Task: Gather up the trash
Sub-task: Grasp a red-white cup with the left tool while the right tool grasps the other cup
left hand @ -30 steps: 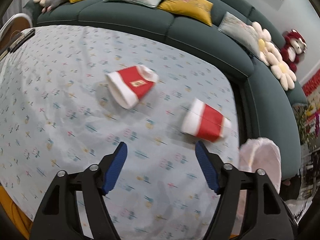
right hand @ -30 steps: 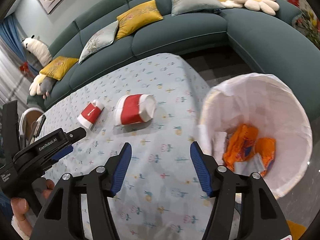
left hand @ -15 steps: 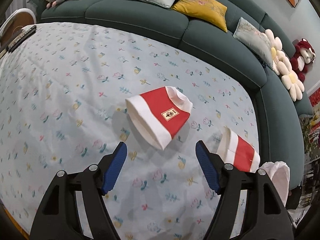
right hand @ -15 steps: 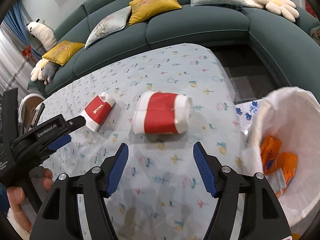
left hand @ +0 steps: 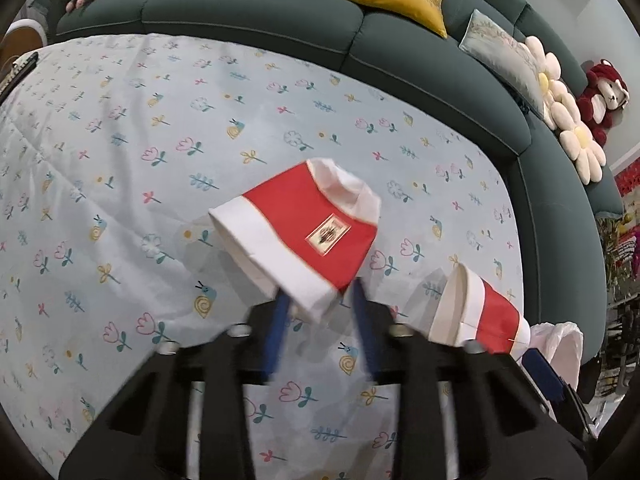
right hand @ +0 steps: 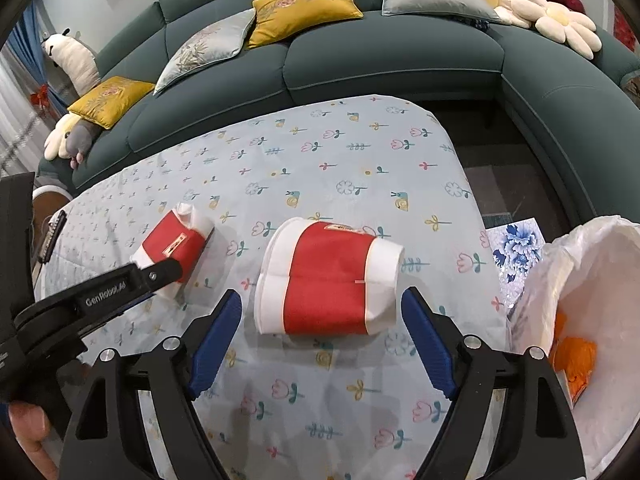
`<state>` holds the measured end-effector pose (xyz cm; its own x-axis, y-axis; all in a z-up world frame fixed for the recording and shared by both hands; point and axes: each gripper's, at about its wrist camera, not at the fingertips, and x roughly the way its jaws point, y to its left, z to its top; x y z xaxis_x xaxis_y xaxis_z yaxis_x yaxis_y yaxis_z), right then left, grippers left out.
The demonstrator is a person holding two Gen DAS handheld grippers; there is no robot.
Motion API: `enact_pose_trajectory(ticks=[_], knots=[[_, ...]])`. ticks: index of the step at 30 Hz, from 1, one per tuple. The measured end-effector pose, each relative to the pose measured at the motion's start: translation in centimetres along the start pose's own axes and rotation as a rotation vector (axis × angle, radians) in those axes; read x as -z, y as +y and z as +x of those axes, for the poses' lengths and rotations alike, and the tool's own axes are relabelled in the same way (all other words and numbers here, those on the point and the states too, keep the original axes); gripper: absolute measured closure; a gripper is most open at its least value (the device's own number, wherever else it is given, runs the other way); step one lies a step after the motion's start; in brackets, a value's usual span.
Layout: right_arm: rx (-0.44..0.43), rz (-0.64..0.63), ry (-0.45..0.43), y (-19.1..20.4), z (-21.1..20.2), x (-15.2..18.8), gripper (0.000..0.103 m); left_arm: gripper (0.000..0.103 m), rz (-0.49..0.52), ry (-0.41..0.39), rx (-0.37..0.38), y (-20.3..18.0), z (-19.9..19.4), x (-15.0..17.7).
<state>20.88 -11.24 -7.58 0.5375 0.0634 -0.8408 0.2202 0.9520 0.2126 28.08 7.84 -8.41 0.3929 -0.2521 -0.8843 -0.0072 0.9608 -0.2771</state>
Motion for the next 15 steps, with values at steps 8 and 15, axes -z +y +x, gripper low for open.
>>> enact_pose_trajectory(ticks=[8,15], knots=[[0.032,-0.011,0.003,0.6,1.3,-0.2,0.019,0.098,-0.003,-0.015,0.011,0.1,-0.4,0.0],[0.069,-0.021,0.020,1.1,2.8,-0.2,0.019,0.100,-0.001,-0.022,0.019,-0.2,-1.0,0.2]])
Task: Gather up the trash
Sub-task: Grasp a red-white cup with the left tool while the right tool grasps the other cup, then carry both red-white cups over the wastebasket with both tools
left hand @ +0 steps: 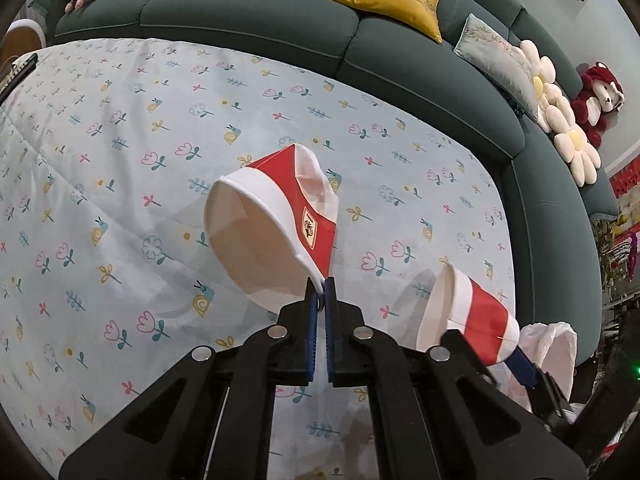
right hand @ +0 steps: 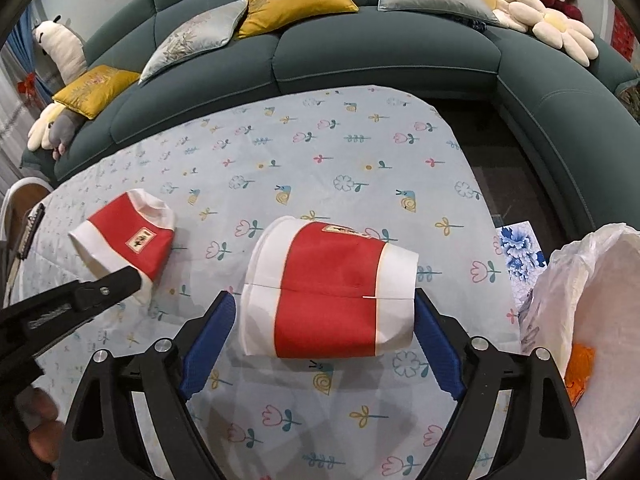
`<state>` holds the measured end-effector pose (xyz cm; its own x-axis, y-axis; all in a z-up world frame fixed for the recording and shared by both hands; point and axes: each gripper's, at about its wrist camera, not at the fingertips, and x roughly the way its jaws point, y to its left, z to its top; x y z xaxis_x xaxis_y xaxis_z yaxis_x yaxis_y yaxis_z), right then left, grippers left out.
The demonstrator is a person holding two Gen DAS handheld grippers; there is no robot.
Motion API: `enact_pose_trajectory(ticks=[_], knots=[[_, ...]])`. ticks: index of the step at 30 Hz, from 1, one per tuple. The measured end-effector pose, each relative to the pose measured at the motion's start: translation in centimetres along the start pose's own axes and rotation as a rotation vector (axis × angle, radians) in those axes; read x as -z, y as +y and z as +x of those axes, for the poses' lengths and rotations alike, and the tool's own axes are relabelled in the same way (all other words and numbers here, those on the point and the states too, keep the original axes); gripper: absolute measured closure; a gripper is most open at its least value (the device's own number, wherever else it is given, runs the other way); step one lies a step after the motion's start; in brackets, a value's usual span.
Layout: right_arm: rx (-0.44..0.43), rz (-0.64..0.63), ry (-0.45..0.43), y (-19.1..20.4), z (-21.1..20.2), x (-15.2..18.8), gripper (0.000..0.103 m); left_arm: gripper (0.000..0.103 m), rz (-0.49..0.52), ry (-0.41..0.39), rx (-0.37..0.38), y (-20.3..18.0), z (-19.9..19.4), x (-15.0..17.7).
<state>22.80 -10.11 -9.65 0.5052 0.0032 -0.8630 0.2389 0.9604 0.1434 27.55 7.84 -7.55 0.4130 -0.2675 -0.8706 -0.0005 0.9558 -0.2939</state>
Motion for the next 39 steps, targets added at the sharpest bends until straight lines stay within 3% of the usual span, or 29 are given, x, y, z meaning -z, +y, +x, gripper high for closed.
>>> enact_pose_trajectory(ticks=[15,20,28,39], knots=[[0.060,-0.050,0.016,1.2,1.5,-0.2,0.017,0.100,-0.006,0.002,0.003,-0.3,-0.2,0.4],[0.037,-0.031,0.015,0.8,1.2,-0.1,0.017,0.100,-0.004,0.002,0.005,-0.4,-0.4,0.6],[0.013,0.005,-0.023,-0.8,-1.4,0.3,0.018,0.100,0.000,0.003,0.018,-1.6,-1.3,1.6],[0.000,0.058,-0.074,-5.0,-6.5,1.9,0.018,0.100,0.075,-0.016,0.054,-6.8,-4.3,4.0]])
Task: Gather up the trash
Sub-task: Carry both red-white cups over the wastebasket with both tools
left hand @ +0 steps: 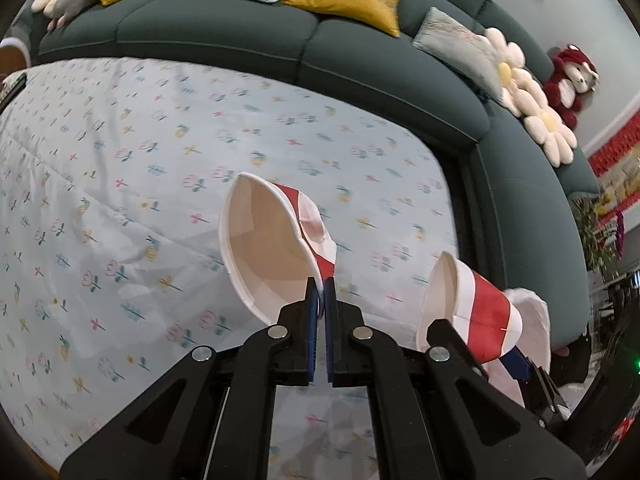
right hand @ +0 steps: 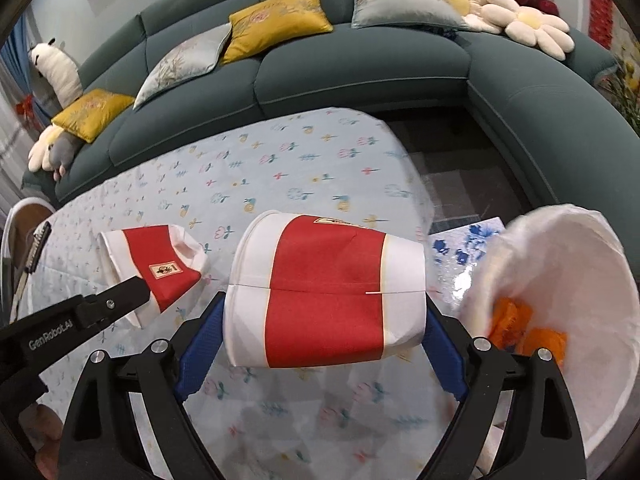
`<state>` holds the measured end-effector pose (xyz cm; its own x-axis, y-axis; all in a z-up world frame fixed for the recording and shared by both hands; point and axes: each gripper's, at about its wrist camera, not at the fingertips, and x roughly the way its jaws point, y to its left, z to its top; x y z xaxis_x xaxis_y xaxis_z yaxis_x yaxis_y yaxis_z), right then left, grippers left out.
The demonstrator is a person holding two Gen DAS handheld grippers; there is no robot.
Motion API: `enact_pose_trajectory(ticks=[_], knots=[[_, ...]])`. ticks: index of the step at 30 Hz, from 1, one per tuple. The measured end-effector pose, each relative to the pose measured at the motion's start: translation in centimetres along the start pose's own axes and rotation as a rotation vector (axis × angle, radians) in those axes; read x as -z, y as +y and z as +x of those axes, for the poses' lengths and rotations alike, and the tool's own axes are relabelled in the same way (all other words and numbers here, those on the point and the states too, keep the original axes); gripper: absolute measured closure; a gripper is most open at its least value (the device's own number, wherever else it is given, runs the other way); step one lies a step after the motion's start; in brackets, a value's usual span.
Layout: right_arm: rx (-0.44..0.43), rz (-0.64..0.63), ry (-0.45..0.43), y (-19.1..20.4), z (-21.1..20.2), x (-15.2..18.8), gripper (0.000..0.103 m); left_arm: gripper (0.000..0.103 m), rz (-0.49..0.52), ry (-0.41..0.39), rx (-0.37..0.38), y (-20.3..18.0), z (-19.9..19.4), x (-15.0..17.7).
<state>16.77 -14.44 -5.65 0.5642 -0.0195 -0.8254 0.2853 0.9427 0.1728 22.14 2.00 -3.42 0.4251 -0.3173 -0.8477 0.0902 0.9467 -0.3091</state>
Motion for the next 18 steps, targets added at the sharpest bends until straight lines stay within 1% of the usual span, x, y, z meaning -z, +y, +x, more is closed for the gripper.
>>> enact_pose_trajectory(ticks=[9,18], knots=[[0.016,0.049,-0.047,-5.6,-4.9,1.4,0.018,0.100,0.087,-0.011,0.051,-5.7,-2.0,2.2],[0.054,0.137,-0.083,-12.1,-8.2,3.0,0.017,0.100,0.195,-0.002,0.100,-12.3,-2.9,5.0]])
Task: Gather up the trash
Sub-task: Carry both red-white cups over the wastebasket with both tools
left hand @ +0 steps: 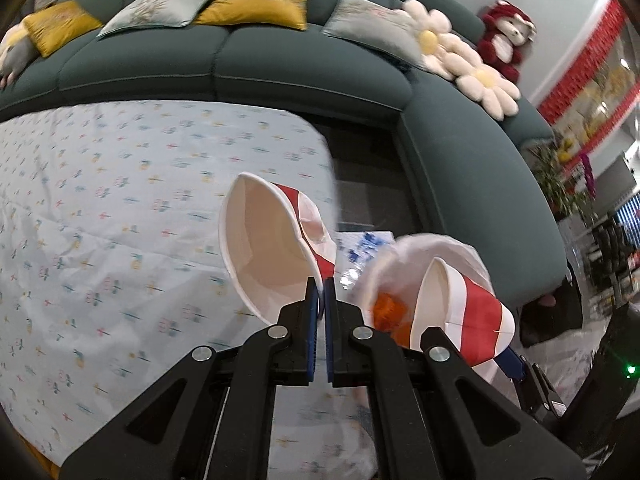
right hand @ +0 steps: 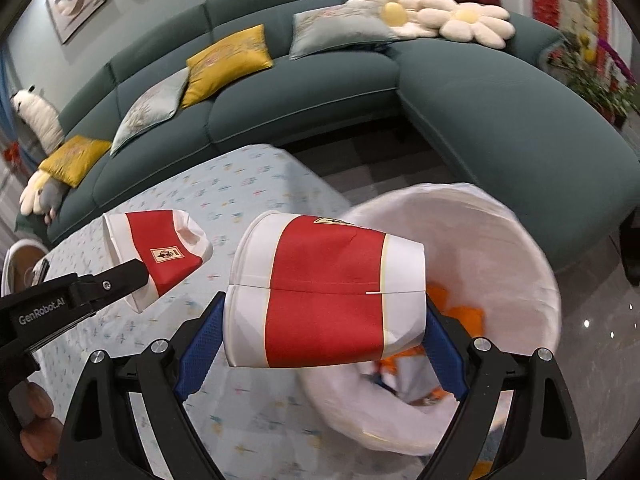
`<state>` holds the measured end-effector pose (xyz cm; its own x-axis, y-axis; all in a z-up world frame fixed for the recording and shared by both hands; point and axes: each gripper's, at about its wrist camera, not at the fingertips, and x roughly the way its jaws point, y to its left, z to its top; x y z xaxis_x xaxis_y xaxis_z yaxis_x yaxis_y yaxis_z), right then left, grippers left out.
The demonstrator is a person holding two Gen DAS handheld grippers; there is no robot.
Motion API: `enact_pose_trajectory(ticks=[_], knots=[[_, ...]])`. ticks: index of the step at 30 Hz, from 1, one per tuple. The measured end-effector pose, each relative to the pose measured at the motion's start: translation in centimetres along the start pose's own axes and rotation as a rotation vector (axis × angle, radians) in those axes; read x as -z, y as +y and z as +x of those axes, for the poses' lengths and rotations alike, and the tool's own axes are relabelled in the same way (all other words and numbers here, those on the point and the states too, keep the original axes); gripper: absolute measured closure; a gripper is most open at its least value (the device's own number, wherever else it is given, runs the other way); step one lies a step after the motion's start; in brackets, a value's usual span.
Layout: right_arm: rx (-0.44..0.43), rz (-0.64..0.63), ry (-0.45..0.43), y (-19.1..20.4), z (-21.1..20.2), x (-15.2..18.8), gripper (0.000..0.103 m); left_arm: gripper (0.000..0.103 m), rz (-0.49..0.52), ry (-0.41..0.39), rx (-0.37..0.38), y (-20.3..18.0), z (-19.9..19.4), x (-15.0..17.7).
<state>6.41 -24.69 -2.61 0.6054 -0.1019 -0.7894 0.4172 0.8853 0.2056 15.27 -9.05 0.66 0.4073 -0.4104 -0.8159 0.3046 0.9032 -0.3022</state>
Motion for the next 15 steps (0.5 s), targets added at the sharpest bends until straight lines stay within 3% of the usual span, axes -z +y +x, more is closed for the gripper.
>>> enact_pose_trajectory(ticks=[10,15], knots=[[0.034,0.086,-0.018,-6.2,-1.5,0.9,0.017,0.100,0.128,0.034,0.052,-7.6,1.1,2.2],[0.040,0.120,-0.024,-8.3,-1.9,1.2,0.017,0.100,0.161,0.051,0.062,-9.6,1.7,2.8]])
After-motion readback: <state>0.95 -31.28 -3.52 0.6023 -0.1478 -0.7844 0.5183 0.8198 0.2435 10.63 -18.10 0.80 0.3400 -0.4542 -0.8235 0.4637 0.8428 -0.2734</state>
